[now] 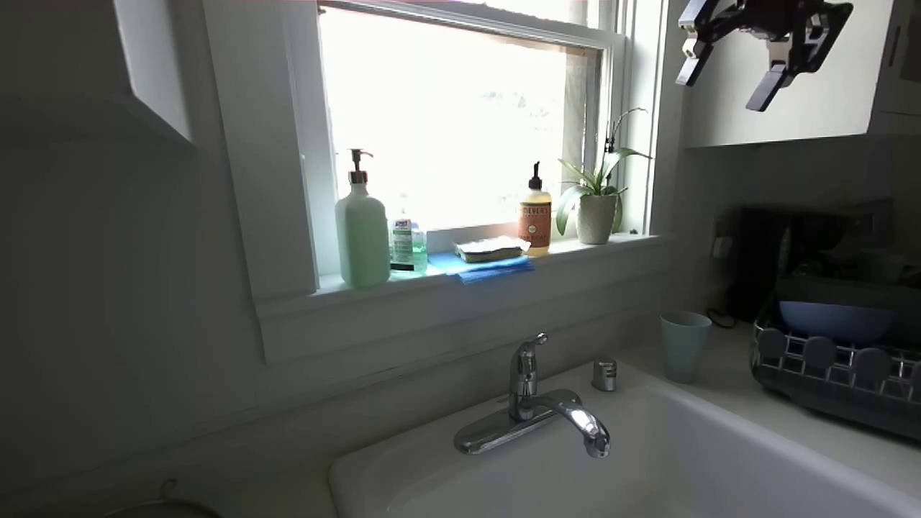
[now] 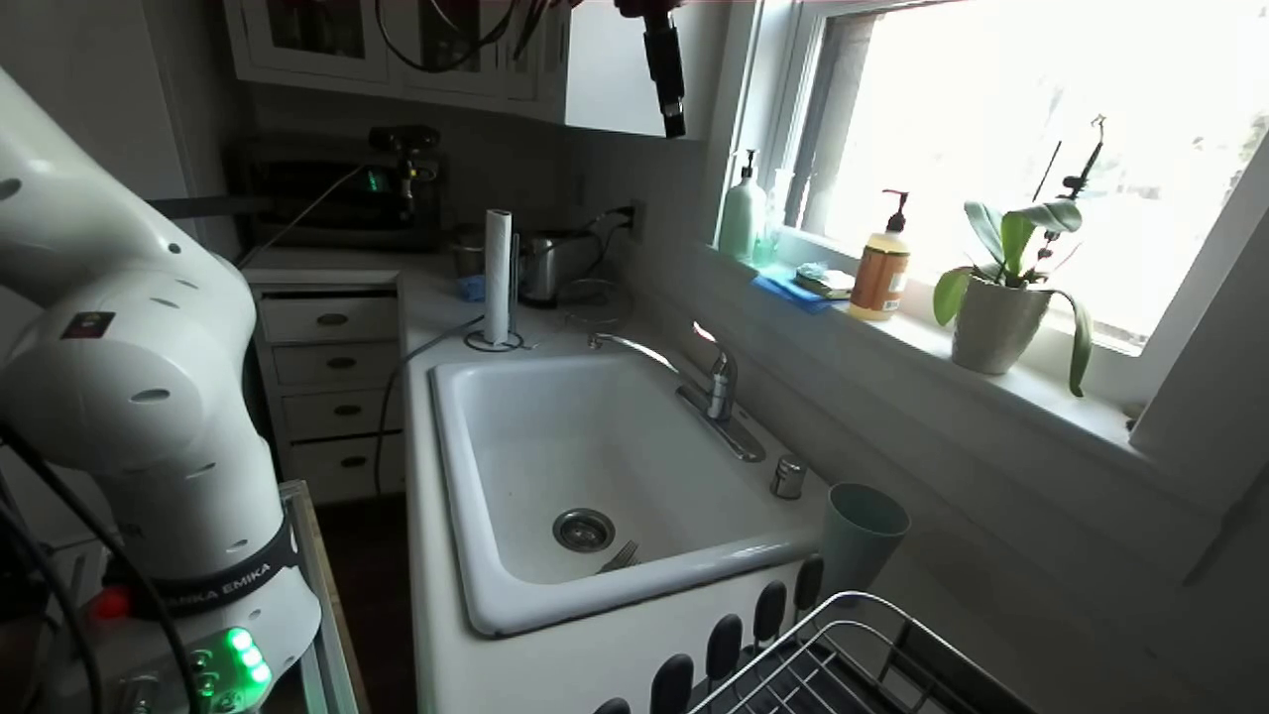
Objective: Move the orange bottle to the left then move the clear bottle to the right
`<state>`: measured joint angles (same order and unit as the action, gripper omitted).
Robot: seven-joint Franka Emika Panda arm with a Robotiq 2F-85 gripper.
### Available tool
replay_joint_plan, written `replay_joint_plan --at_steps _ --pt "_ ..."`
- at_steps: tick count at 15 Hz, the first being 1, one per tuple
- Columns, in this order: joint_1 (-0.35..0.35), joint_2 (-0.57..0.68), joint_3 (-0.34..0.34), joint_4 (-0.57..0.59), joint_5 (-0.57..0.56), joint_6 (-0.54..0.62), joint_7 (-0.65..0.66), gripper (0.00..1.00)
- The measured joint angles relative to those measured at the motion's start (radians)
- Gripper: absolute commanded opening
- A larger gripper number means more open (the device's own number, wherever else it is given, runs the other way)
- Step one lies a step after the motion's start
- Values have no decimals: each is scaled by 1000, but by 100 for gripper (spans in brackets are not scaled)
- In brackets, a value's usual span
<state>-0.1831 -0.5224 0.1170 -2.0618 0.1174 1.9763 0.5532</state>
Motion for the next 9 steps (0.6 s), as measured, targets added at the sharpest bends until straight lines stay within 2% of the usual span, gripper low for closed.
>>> replay_joint_plan --at_steps 5,9 --pt "-49 41 -25 32 -93 105 55 100" --pt "-83 147 -46 136 -198 111 57 100"
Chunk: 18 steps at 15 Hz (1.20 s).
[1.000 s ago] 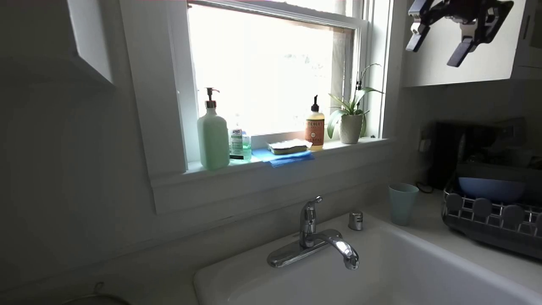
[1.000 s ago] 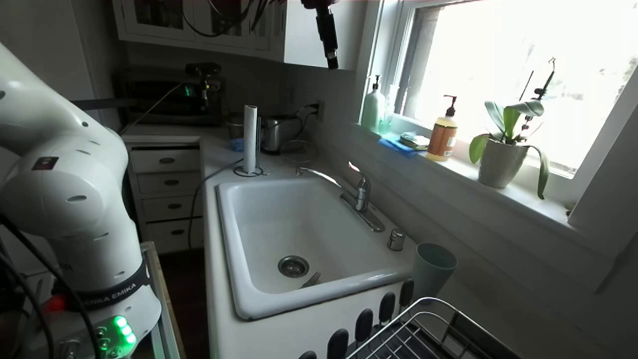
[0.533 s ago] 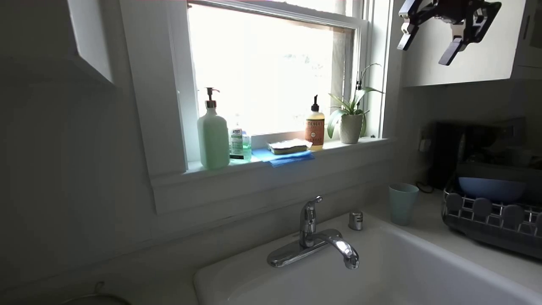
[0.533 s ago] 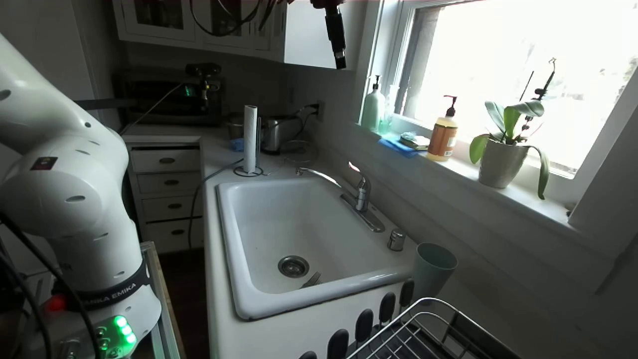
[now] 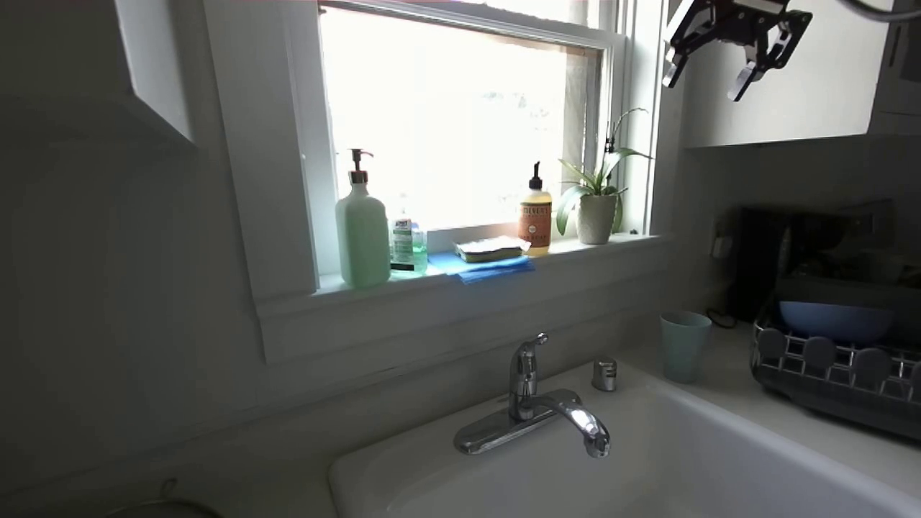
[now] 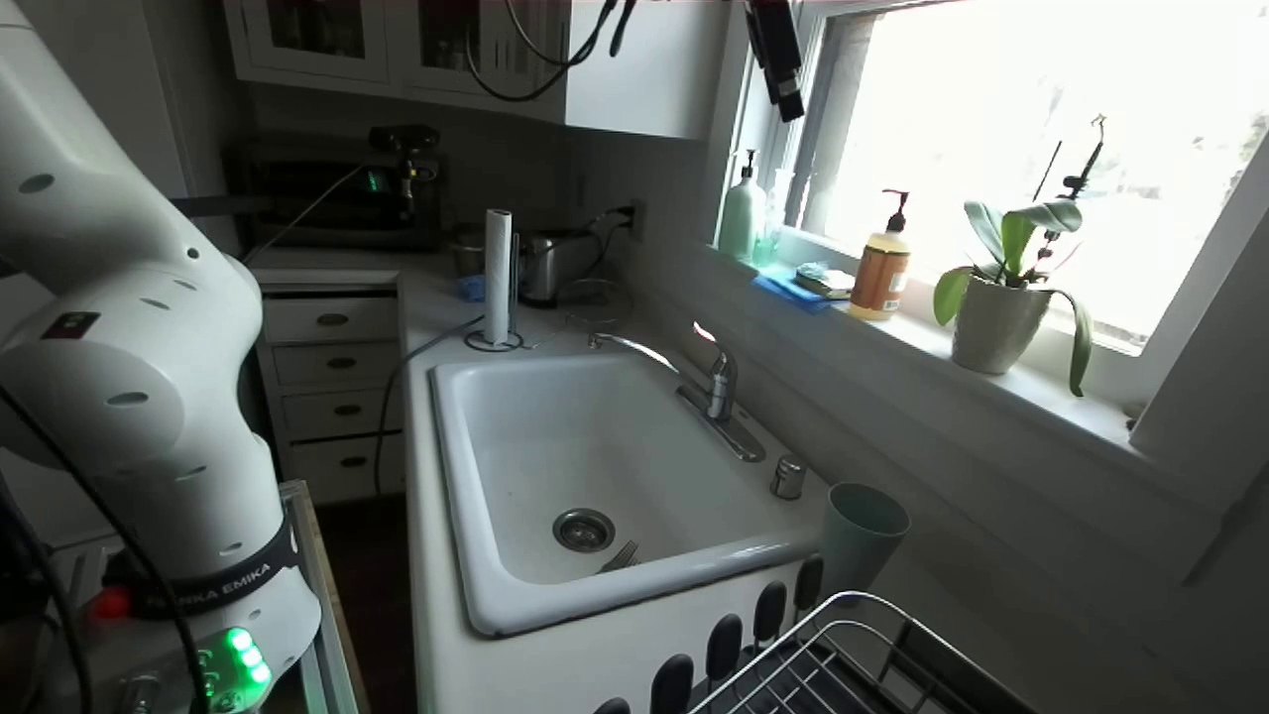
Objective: Move the orange bottle to the left then move the clear bottle to the right
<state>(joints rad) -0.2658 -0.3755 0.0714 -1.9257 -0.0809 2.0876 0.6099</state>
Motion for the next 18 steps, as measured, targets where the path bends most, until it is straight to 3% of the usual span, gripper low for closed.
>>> replay_joint_plan --at_steps 5,10,15,18 --pt "1 212 -23 191 -82 -45 16 100" --pt "61 391 -55 391 -88 -110 15 100" --pt "128 519 -86 558 -87 -121 16 100" --pt "136 552 -90 601 -87 -130 16 100"
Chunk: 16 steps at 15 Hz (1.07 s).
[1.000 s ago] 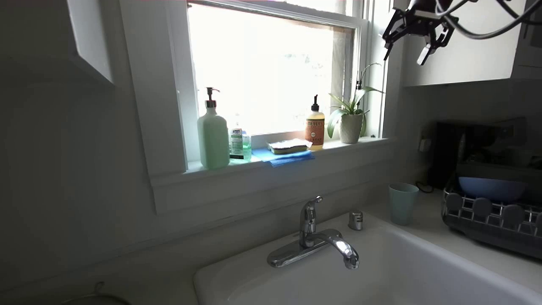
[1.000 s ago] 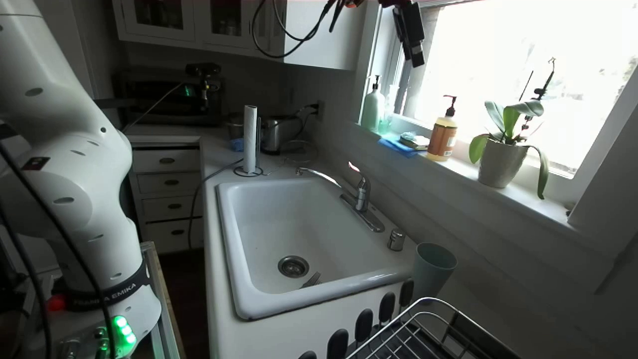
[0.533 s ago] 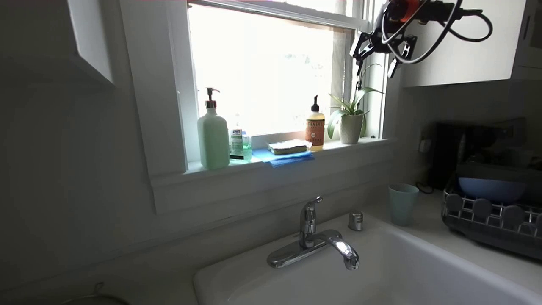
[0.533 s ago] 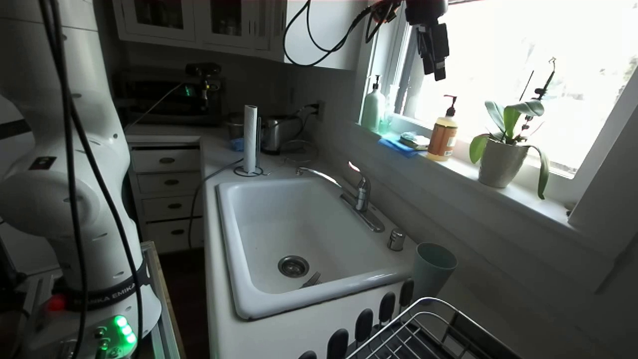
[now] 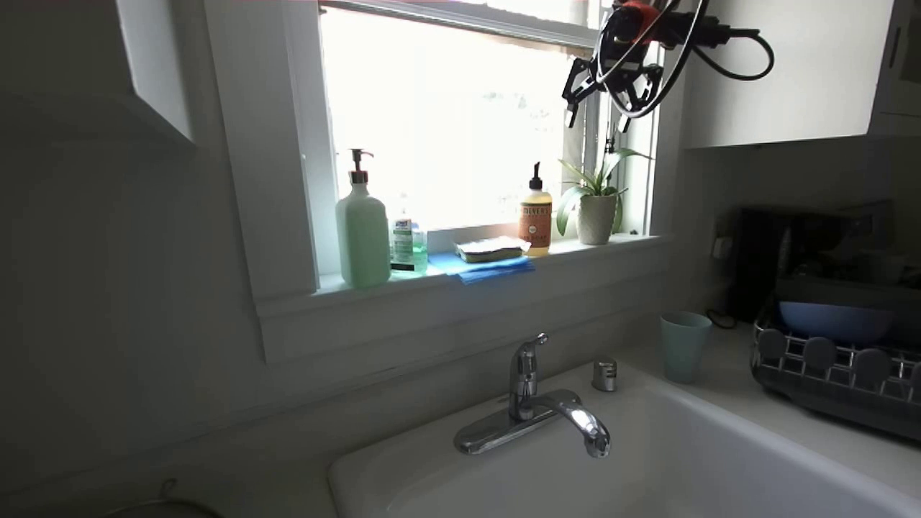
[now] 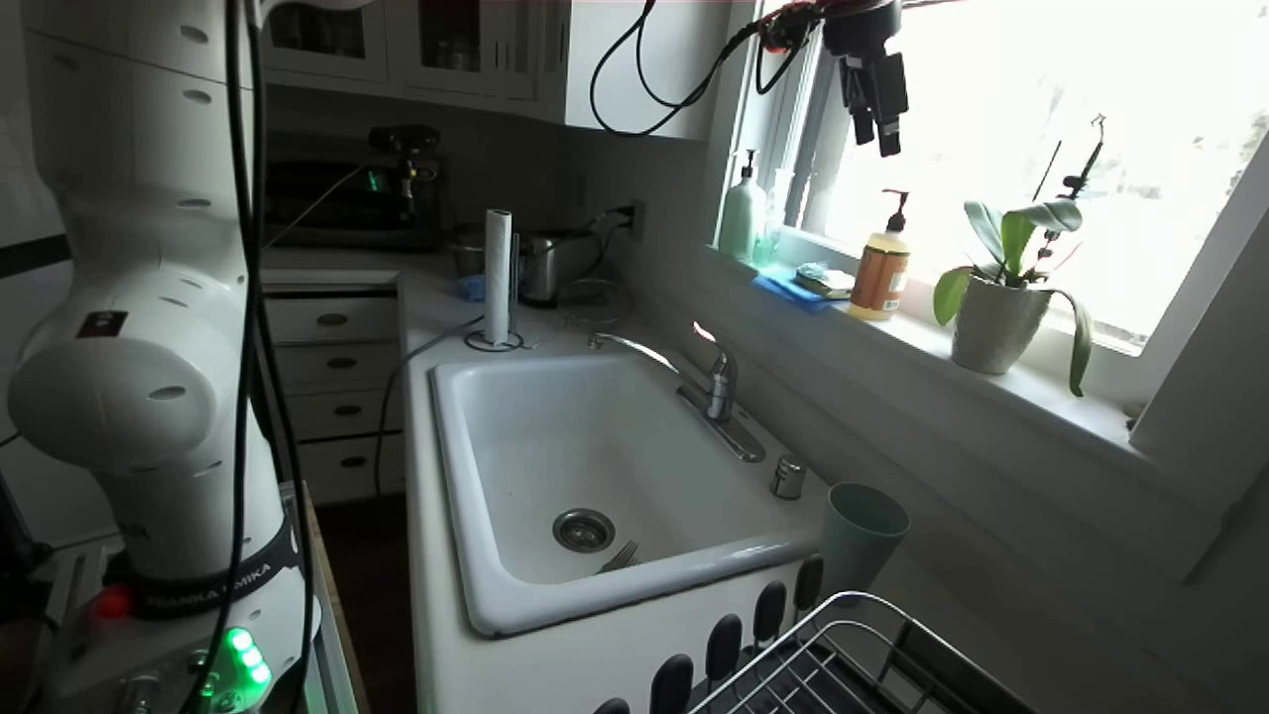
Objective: Move the orange bottle to the left then move the clear bottle to the right
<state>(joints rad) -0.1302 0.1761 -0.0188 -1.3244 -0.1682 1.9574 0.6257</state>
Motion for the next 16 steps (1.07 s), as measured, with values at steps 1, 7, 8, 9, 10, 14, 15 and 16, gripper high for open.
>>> replay_joint_plan --at_steps 1,7,8,9,10,14,15,16 --pt "0 2 -1 4 0 -2 0 100" --pt "-8 52 -4 29 7 3 9 100" --pt "-7 70 -2 42 8 10 8 100" --pt "-7 91 0 56 9 20 7 100" --pt "-7 112 4 72 10 34 6 100" --pt "-6 187 20 135 22 110 -12 100" --pt "-5 202 24 153 22 122 -14 100" --pt "-5 216 28 172 22 127 -14 100"
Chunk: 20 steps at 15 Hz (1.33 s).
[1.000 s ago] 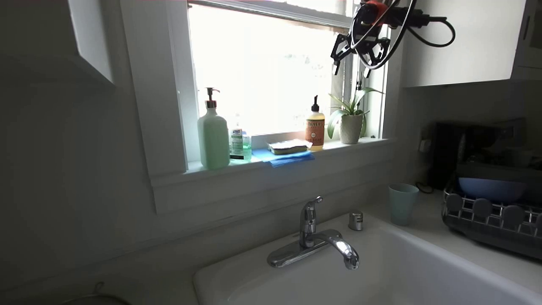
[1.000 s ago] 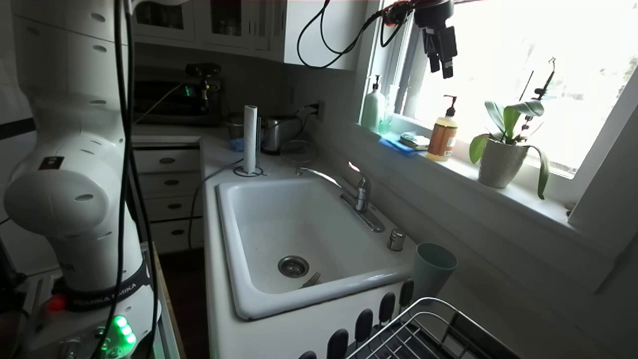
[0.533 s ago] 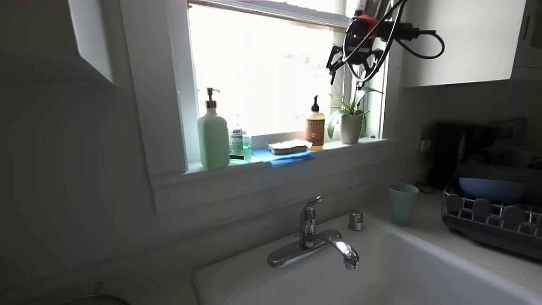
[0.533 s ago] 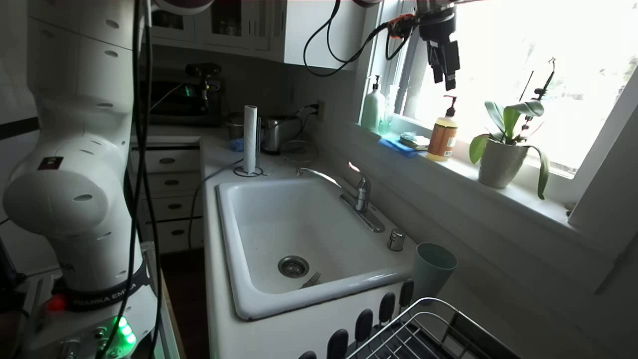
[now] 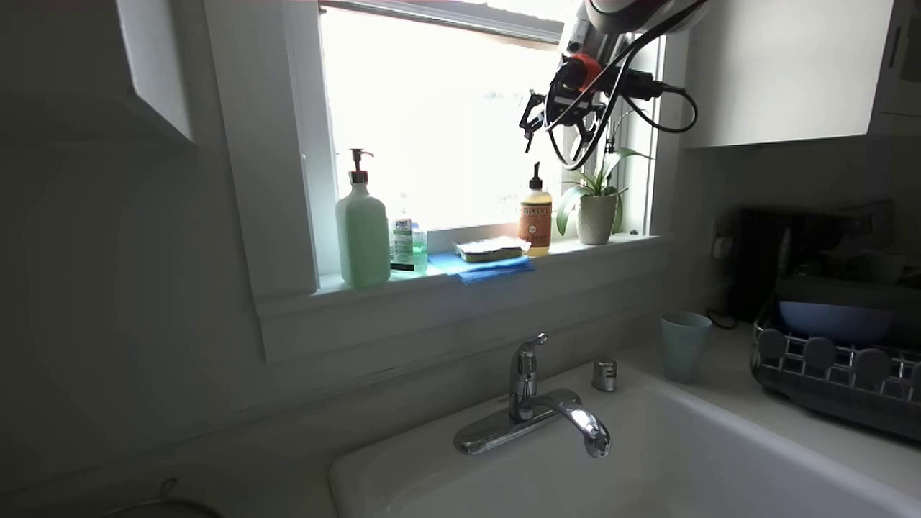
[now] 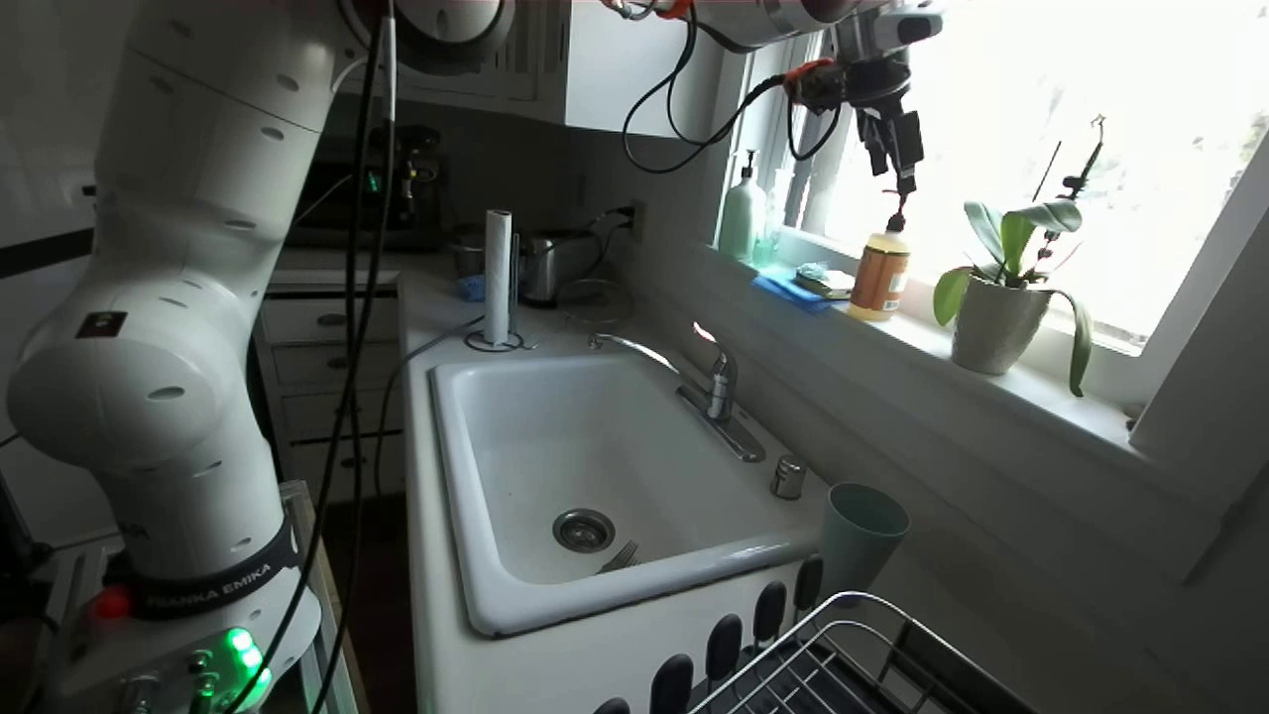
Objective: Move the orange bottle to the left then move the clear bottle to the right
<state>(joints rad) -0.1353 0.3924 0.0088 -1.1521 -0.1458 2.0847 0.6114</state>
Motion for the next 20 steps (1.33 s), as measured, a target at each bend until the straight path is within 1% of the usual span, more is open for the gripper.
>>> replay_joint_plan --at_steps 7,8,9,11,12,16,19,20 --pt "2 102 6 129 0 -5 -12 99" --pt "2 116 6 146 0 -12 -16 83" --pt "3 128 6 161 0 -20 -20 75" --pt "4 148 6 190 0 -42 -27 63" --pt "5 156 6 203 0 -55 -29 54" --pt "5 182 6 251 0 -96 -31 27" --pt "5 197 5 280 0 -113 -31 5" --pt "5 202 5 289 -1 -119 -31 1"
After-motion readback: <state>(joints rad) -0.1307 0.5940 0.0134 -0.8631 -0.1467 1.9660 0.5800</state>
